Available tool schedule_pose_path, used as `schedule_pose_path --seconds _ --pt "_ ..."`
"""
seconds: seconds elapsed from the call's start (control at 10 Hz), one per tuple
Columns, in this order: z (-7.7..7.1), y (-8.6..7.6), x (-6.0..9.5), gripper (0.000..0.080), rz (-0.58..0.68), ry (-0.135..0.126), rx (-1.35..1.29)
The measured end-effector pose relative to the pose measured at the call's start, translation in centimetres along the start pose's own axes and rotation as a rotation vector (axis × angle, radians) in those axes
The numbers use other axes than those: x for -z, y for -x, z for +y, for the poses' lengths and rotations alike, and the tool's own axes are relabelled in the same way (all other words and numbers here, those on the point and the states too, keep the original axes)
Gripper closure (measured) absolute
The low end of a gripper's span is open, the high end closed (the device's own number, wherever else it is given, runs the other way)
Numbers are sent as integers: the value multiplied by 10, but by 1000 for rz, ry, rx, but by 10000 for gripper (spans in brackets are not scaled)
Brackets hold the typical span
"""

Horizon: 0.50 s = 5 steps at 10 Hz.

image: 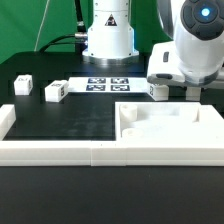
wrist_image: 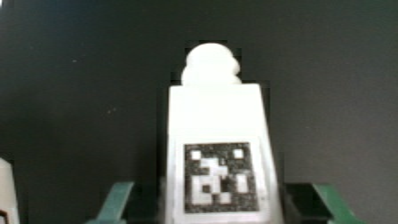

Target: Assemble one leg

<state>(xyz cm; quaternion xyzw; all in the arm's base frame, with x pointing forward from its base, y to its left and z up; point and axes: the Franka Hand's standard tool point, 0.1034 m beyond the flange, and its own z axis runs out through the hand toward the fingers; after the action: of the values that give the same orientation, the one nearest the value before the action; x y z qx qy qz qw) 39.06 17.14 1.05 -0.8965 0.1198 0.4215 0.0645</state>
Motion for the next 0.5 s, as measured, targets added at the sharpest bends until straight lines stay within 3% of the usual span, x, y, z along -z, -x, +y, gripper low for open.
schedule_pose_path --seconds 0.2,0.5 --pt "1 3 2 511 -10 5 1" --pt "3 34 37 509 -7 11 13"
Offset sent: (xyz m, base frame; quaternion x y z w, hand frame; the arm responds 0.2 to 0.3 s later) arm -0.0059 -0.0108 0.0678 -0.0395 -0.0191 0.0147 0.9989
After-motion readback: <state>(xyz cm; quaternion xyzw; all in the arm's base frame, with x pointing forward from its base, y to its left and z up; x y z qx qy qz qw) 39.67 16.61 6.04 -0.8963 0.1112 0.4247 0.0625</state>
